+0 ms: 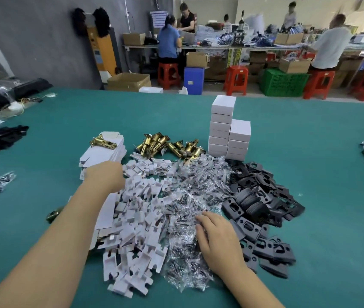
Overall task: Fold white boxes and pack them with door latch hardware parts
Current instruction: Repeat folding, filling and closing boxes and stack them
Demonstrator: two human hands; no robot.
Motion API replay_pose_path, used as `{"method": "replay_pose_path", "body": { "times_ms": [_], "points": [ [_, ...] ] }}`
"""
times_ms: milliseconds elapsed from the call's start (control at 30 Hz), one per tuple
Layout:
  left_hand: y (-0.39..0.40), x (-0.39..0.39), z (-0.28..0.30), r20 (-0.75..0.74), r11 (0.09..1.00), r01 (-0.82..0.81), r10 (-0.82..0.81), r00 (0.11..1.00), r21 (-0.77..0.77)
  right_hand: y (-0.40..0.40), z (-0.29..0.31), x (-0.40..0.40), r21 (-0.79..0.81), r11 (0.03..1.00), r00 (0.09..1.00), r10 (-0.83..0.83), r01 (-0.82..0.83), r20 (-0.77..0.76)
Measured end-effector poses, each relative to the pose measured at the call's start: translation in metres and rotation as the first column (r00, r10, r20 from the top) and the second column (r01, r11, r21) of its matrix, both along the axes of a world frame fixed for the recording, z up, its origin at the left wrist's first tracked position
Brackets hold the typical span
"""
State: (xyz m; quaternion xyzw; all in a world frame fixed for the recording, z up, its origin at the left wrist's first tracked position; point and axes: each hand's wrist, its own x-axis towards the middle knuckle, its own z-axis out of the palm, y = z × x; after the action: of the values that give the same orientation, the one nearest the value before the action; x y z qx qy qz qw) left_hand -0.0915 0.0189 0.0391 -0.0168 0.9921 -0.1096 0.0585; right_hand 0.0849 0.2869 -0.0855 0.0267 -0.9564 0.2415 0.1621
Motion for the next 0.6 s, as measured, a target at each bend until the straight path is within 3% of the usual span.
{"method": "replay_pose_path", "body": {
  "times_ms": [200, 600],
  "points": [
    [-0.021, 0.016, -0.030, 0.137, 0.994, -0.112, 0.111, 0.984, 0.002, 0.002, -0.002, 0.000, -0.008, 1.000, 1.000, 0.000, 0.000, 0.004],
    [-0.014, 0.022, -0.030, 0.123, 0.985, -0.127, 0.113, 0.986, 0.115, 0.003, -0.002, -0.001, -0.018, 1.000, 1.000, 0.006, -0.006, 0.005]
  ]
}}
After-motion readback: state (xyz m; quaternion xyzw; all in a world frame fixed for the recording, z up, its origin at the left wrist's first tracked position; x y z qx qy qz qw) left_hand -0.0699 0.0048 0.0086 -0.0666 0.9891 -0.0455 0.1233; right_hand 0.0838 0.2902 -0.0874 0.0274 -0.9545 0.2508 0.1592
